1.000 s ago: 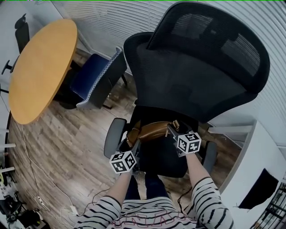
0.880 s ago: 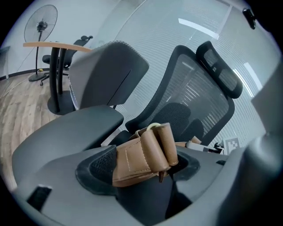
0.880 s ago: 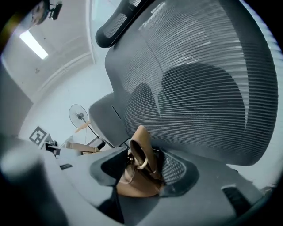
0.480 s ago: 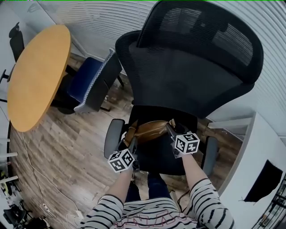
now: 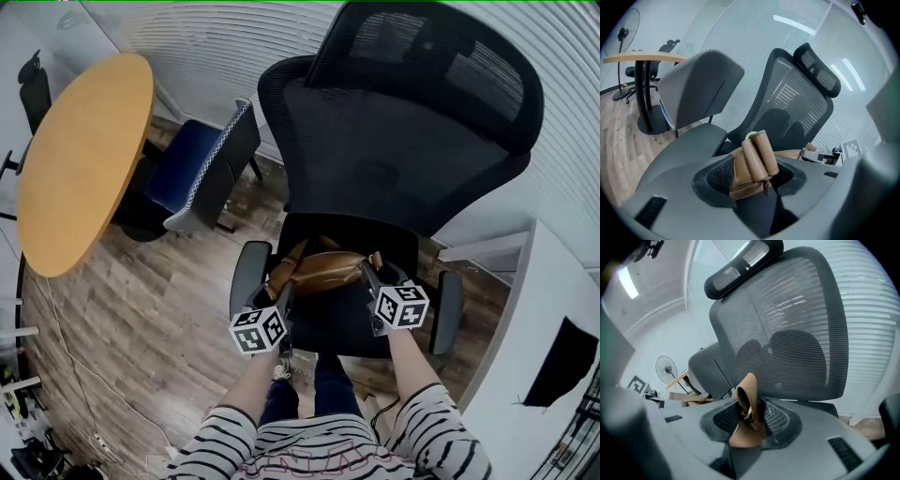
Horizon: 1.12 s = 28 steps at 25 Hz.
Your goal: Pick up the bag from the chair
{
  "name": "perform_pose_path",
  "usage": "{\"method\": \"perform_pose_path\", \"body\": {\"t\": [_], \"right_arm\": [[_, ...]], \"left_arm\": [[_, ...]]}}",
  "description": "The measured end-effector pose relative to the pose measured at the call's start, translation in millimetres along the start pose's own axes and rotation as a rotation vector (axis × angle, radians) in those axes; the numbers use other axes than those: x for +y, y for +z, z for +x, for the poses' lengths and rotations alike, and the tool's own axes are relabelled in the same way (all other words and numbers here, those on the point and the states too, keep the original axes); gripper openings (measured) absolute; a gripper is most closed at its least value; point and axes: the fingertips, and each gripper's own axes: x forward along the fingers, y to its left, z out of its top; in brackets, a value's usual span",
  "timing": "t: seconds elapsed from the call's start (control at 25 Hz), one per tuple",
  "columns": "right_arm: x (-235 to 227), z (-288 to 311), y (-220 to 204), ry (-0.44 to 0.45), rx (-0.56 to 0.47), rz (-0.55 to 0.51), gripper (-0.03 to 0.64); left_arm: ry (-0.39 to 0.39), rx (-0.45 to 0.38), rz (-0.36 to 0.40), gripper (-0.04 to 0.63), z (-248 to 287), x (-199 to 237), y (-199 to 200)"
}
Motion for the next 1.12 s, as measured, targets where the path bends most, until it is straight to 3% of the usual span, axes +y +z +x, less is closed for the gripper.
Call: {"method": "perform_pose_path", "body": {"t": [0.44,0.68,1.12], "right_arm": [[39.4,-95.9,14.3,-0.155,-0.099,0.034,0.129],[63.3,-150.0,25.7,-0.229,-0.182,0.055,0.127],[107.0,-232.7,23.6,-0.274,-0.324,0.092,0.124]], "left_arm": [[-0.155,-0.035,0.143,0.215,-59.9,-39.6,28.2],[-0.205,-0.095,0.244,0.213,-98.1,-66.7,45.9],[-0.285,-0.190,0.358,0.213,-172.1,-100.0,57.3]]}}
